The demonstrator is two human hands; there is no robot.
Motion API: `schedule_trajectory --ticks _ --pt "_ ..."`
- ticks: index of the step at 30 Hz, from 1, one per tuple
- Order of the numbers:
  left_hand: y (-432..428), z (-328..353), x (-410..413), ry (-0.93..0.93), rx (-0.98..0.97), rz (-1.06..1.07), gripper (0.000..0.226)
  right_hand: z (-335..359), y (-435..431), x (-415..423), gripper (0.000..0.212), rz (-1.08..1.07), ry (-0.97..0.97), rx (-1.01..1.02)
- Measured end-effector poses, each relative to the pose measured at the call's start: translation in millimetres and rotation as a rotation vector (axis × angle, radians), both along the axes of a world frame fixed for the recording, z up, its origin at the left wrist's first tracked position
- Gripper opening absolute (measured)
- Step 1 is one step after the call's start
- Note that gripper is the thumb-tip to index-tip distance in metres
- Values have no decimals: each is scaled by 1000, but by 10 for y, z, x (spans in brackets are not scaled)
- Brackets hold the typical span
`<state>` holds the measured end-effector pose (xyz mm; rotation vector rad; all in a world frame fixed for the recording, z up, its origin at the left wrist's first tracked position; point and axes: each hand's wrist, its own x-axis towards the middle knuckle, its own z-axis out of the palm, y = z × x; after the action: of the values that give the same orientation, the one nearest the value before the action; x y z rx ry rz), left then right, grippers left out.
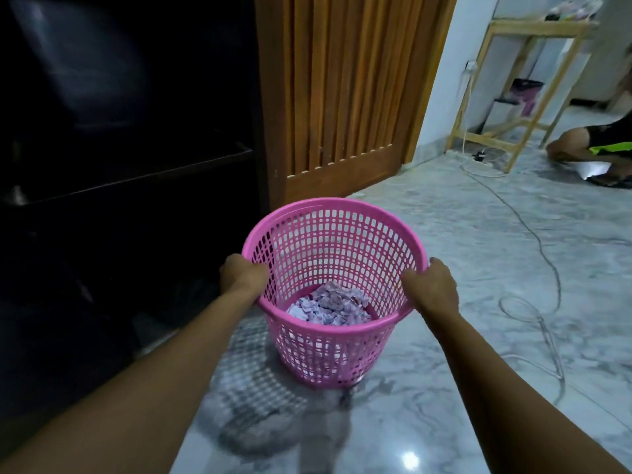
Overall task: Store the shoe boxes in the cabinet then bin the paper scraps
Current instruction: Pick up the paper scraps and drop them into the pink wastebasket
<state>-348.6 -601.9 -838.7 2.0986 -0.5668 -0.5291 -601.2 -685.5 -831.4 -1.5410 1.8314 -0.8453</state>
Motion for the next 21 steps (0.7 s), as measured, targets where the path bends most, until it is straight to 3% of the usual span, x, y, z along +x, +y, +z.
schedule_trajectory --ticks 6,11,16,21 --pt "850 176 229 -95 -1 192 25 50 199 194 37 163 64 6" --pt "1341 162 533 -112 93 282 23 -47 295 601 42 357 100 59" --pt "1500 38 790 -91 96 264 27 -77 357 942 30 434 109 17" --pt "1563 -45 932 -138 81 205 29 -151 334 1104 34 531 82 32"
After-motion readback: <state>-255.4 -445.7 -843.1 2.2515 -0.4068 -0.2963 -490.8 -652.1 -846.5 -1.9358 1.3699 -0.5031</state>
